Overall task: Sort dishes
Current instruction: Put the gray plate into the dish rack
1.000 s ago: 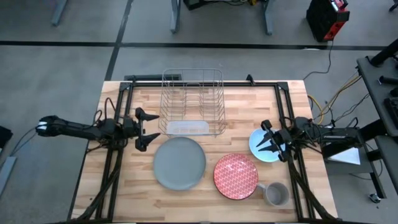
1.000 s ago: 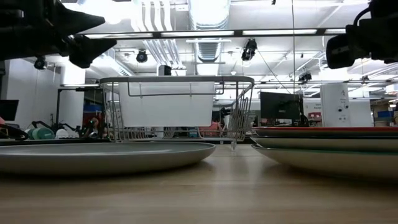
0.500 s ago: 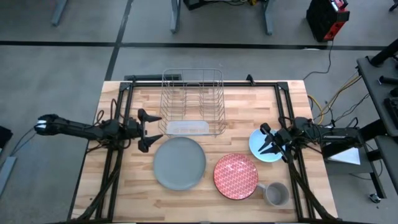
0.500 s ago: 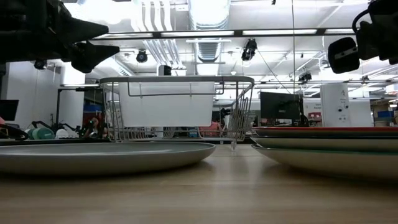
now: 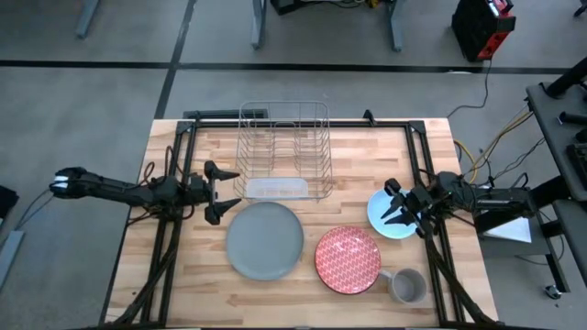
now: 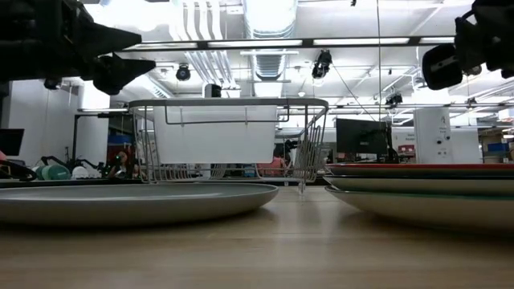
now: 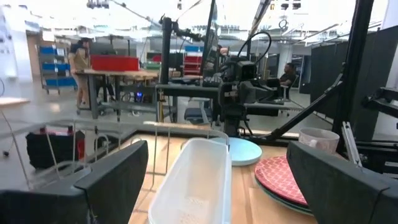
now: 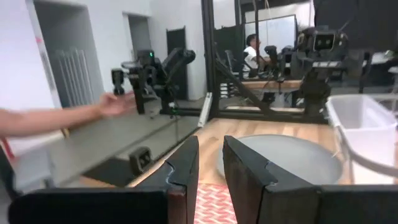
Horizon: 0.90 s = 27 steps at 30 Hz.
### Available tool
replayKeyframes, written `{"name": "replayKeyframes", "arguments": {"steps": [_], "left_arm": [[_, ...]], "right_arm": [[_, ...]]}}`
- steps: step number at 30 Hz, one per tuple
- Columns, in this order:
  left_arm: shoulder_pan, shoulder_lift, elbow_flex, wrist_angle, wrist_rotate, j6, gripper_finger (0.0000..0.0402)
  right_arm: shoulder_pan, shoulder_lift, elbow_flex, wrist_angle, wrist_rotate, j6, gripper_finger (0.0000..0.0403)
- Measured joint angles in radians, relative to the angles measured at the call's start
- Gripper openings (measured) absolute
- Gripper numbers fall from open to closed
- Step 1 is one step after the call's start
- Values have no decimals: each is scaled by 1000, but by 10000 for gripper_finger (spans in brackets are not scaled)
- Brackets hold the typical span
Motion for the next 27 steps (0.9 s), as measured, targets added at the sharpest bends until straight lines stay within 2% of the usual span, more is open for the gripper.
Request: {"name": "replayKeyframes", "arguments": {"steps": [9, 13, 18, 24, 27], "left_arm": [[0, 5, 0, 28, 0, -89, 374], [-3, 10, 0, 173, 2, -314, 374], [-2, 8, 0, 317, 5, -338, 374], [-2, 7, 0, 356, 1, -286, 374], [-2, 7, 0, 356, 1, -287, 374]], "right_arm": [[0, 0, 0, 9, 0, 100, 65], [0, 0, 0, 27, 0, 149, 55], [0, 0, 0, 75, 56, 63, 46], [0, 5, 0, 68, 180, -44, 47], [0, 6, 0, 70, 201, -121, 54]]}}
